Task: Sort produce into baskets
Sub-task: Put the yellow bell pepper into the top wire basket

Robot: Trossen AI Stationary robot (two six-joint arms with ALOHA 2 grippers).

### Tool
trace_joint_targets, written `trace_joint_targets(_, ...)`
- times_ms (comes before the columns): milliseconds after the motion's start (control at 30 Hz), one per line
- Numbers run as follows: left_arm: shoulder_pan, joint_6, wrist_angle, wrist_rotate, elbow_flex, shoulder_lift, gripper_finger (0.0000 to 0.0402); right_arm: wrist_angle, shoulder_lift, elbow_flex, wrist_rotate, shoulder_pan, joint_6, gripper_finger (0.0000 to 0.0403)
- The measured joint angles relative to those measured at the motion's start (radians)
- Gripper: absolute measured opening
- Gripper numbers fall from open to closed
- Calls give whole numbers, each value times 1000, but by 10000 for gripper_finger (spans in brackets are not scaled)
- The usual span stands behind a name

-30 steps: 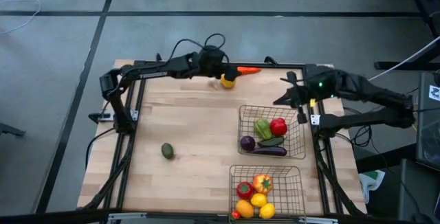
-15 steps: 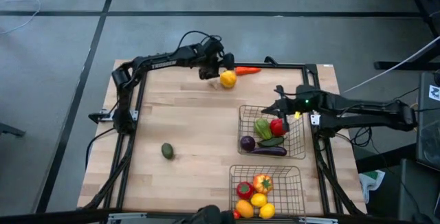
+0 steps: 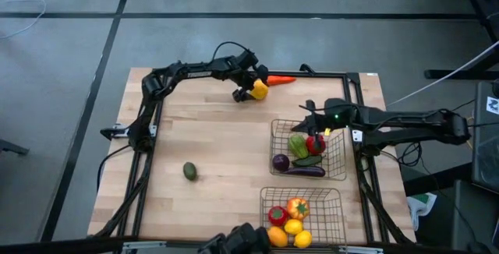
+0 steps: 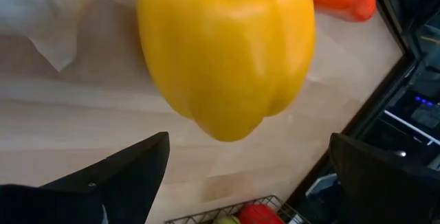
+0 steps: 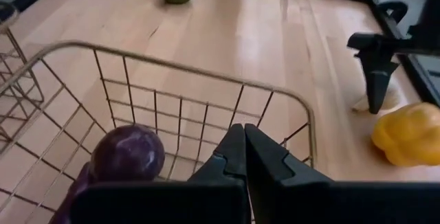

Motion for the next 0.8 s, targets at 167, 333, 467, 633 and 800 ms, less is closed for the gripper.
trace_joint_targets(167, 13, -31, -2, 6, 0, 1, 392, -2, 29, 0, 0, 0, 0, 1)
trace_joint_targets(333, 34, -45, -5, 13, 0, 1, 392, 0, 47, 0, -1, 0, 0, 1)
trace_joint_targets(467, 42, -70, -5, 15, 0, 1, 392, 0, 59, 0, -1, 0, 0, 1)
trace_joint_targets(633, 50, -84, -6, 16, 0, 1, 392, 0, 79, 0, -1, 0, 0, 1)
trace_joint_targets(800, 58, -93, -7, 8, 0, 4, 392, -1, 97, 0, -1, 0, 1, 1)
